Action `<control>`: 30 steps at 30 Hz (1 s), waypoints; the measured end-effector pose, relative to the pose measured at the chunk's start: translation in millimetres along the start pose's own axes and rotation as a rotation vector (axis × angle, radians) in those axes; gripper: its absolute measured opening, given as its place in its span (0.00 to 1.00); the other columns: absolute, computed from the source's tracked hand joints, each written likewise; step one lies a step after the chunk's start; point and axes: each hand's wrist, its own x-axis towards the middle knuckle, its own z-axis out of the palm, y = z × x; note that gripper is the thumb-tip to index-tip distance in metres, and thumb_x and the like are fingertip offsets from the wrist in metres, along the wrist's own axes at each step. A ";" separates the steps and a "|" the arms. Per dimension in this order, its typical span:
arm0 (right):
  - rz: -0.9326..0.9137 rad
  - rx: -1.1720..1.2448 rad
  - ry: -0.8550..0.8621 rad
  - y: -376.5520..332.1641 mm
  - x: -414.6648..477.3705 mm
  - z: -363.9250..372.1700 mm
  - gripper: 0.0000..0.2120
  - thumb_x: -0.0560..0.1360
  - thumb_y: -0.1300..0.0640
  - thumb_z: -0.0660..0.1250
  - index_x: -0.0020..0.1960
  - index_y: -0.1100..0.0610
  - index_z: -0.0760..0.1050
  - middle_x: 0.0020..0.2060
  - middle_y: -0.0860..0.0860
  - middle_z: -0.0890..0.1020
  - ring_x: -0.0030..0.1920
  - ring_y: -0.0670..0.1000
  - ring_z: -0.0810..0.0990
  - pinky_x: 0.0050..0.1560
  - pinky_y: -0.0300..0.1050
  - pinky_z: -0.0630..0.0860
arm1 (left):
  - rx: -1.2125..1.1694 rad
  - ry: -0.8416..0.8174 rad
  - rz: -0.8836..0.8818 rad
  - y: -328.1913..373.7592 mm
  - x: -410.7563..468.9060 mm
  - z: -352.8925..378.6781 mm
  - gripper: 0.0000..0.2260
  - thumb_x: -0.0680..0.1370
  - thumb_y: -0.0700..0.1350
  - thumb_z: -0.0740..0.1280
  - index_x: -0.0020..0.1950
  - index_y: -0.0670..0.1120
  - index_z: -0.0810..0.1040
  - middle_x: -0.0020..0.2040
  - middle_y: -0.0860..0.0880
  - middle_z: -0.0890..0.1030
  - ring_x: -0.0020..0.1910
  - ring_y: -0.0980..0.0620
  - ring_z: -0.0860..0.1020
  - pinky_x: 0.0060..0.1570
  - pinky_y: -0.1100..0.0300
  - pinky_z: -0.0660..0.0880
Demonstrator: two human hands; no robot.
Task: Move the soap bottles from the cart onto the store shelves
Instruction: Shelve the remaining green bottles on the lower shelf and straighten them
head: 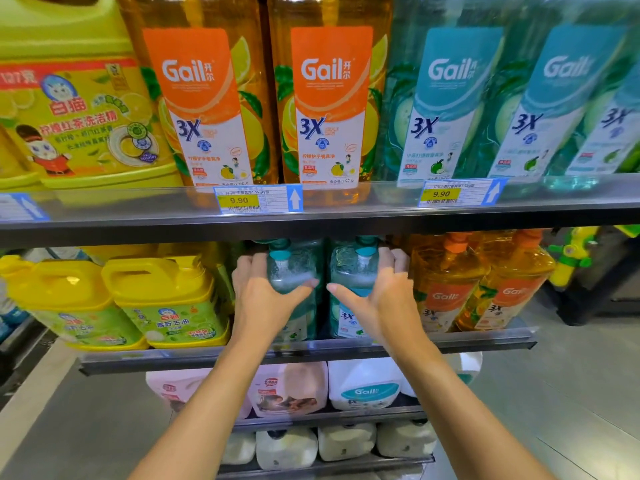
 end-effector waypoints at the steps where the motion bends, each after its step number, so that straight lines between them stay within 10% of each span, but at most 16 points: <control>1: 0.019 0.017 0.008 -0.8 1.4 3.4 0.52 0.67 0.32 0.75 0.76 0.65 0.64 0.71 0.60 0.67 0.63 0.62 0.73 0.56 0.52 0.76 | 0.022 -0.003 0.000 0.4 0.8 1.3 0.36 0.68 0.61 0.80 0.67 0.43 0.74 0.60 0.46 0.71 0.65 0.44 0.70 0.61 0.51 0.72; 19: 0.002 0.130 -0.137 16.6 8.7 -1.5 0.47 0.72 0.34 0.74 0.79 0.58 0.58 0.72 0.48 0.58 0.71 0.54 0.67 0.65 0.48 0.73 | 0.029 -0.109 0.023 4.6 1.4 -10.7 0.31 0.69 0.61 0.80 0.65 0.48 0.74 0.56 0.51 0.70 0.61 0.50 0.73 0.54 0.59 0.69; 23: -0.023 0.084 -0.129 12.8 4.4 -9.9 0.48 0.74 0.35 0.72 0.81 0.59 0.56 0.76 0.52 0.58 0.73 0.57 0.67 0.69 0.51 0.72 | 0.105 0.037 0.026 18.5 -16.0 -10.8 0.39 0.71 0.57 0.80 0.73 0.40 0.68 0.67 0.43 0.69 0.70 0.43 0.67 0.67 0.53 0.69; 27: -0.155 0.088 -0.006 21.0 -5.9 -30.6 0.35 0.76 0.43 0.73 0.75 0.59 0.69 0.71 0.55 0.69 0.70 0.56 0.71 0.68 0.49 0.72 | 0.121 0.336 0.303 34.9 -47.4 0.6 0.31 0.72 0.46 0.80 0.68 0.35 0.71 0.65 0.37 0.70 0.67 0.40 0.68 0.69 0.54 0.66; 30: -0.257 0.015 0.203 39.7 -8.2 -45.8 0.25 0.77 0.48 0.74 0.67 0.61 0.77 0.62 0.59 0.77 0.62 0.59 0.76 0.61 0.51 0.75 | 0.115 0.223 0.462 49.7 -51.2 14.0 0.26 0.74 0.45 0.77 0.68 0.41 0.72 0.66 0.40 0.70 0.67 0.41 0.71 0.67 0.51 0.71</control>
